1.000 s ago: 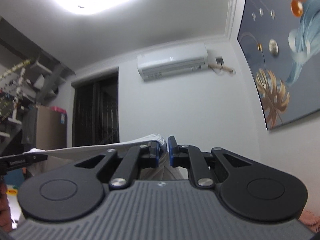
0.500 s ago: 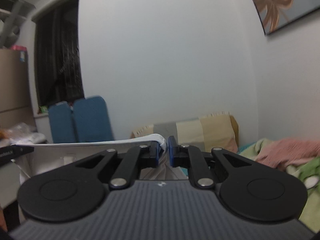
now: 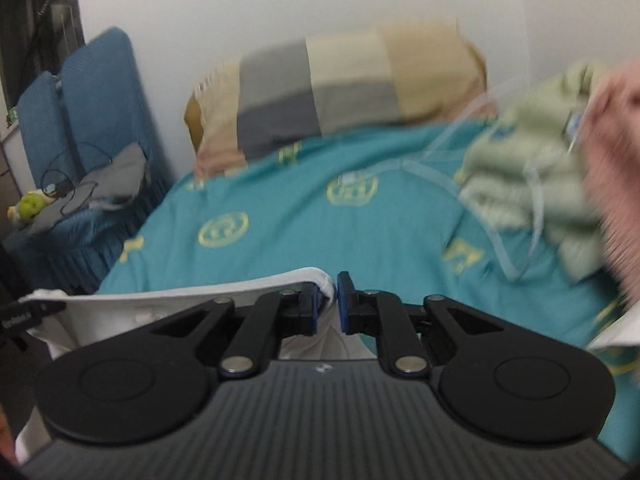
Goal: Fold clothes
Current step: 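Lay the T-shirt flat on the bed and open both grippers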
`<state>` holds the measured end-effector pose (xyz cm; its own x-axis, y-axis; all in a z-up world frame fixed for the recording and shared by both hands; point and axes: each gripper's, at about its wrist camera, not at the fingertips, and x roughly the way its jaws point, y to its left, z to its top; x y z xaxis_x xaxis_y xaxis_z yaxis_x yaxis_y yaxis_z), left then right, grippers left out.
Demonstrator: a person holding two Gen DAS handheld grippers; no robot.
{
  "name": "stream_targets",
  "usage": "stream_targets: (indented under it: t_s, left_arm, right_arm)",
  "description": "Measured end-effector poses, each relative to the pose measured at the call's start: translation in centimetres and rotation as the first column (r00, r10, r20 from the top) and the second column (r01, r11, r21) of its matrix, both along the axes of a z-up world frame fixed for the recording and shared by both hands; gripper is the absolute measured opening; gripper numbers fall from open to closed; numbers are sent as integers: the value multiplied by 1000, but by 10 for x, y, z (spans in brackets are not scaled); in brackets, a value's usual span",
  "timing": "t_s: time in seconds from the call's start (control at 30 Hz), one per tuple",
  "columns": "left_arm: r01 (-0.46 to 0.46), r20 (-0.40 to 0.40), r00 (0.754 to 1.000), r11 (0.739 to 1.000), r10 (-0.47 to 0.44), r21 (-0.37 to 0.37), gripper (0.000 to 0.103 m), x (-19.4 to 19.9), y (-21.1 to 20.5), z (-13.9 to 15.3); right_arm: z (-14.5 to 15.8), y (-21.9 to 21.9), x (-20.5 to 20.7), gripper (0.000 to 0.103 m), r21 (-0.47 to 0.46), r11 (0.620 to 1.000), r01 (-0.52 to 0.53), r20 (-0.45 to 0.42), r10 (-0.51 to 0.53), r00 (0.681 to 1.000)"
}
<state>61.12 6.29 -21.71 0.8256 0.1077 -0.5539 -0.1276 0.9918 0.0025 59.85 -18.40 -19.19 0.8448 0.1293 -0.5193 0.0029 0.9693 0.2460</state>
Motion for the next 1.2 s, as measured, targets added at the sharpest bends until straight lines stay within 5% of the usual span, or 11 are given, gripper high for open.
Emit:
stream_targets:
  t_s: [0.1, 0.17, 0.23, 0.27, 0.53, 0.97, 1.2]
  left_arm:
    - [-1, -20, 1000, 1000, 1, 7, 39, 2, 4, 3]
    - [17, -45, 999, 1000, -17, 1, 62, 0, 7, 6]
    - [58, -70, 996, 998, -59, -13, 78, -15, 6, 19]
    - [82, -81, 993, 997, -83, -9, 83, -25, 5, 25]
    - [130, -88, 987, 991, -131, -16, 84, -124, 20, 72]
    - [132, -83, 987, 989, -137, -62, 83, -349, 39, 119]
    - [120, -30, 992, 990, -122, -75, 82, -449, 32, 144]
  right_arm:
    - [-11, -8, 13, 22, 67, 998, -13, -77, 18, 997]
    - [-12, -10, 14, 37, 85, 996, -30, -122, 40, 992]
    - [-11, -12, 12, 64, 97, 994, -49, -155, 64, 986]
    - [-9, -12, 8, 68, 102, 993, -61, -158, 76, 985]
    - [35, -20, -64, 74, 125, 988, -86, -134, 102, 986]
    - [118, -29, -312, 74, 132, 987, -95, -67, 105, 992]
    - [138, -25, -402, 74, 140, 983, -115, -55, 123, 991]
